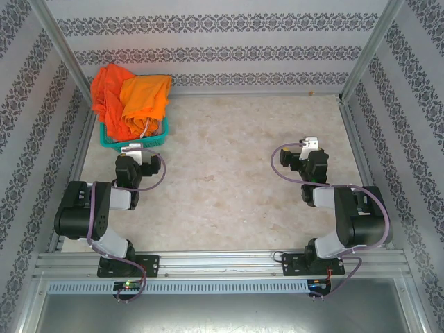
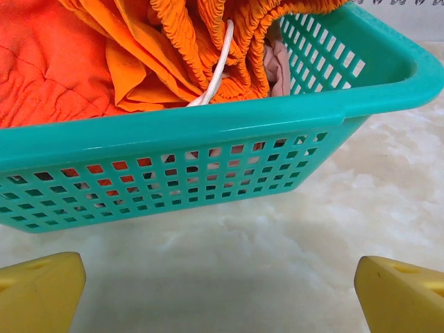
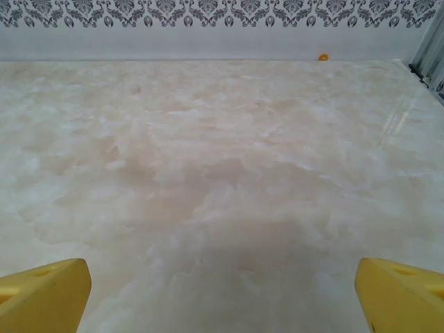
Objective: Fold and stack the shorts
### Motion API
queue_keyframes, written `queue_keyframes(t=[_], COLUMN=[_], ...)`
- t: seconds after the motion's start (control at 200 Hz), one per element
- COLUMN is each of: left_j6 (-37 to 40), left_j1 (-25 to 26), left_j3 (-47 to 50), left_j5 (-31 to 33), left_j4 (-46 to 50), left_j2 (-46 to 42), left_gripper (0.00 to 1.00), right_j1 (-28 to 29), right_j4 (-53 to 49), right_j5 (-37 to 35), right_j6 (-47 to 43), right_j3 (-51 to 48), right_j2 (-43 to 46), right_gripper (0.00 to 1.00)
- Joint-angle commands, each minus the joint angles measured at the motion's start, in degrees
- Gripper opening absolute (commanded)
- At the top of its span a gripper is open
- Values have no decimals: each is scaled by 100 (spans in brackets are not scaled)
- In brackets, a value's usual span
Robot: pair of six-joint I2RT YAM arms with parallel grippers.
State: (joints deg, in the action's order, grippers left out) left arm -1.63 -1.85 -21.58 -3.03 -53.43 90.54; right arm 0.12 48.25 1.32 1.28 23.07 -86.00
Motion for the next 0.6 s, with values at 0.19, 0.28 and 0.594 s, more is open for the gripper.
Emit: queue_keyframes(t=[0.19,0.28,0.594], left_j6=[201,202,154], left_j1=[34,34,26], left_j3=[-80,-83,-118], left_j5=[-339,-363,-240], left_j4=[28,28,96], left_j2=[25,25,31], left_gripper=[100,100,100], right_j1=[-38,-38,-38], right_j4=[132,132,116], right_j5=[78,79,79], right_j6=[54,54,57], right_j3=[-39,-39,-28], right_j2=[-22,-21,-33], right_gripper=[98,98,98])
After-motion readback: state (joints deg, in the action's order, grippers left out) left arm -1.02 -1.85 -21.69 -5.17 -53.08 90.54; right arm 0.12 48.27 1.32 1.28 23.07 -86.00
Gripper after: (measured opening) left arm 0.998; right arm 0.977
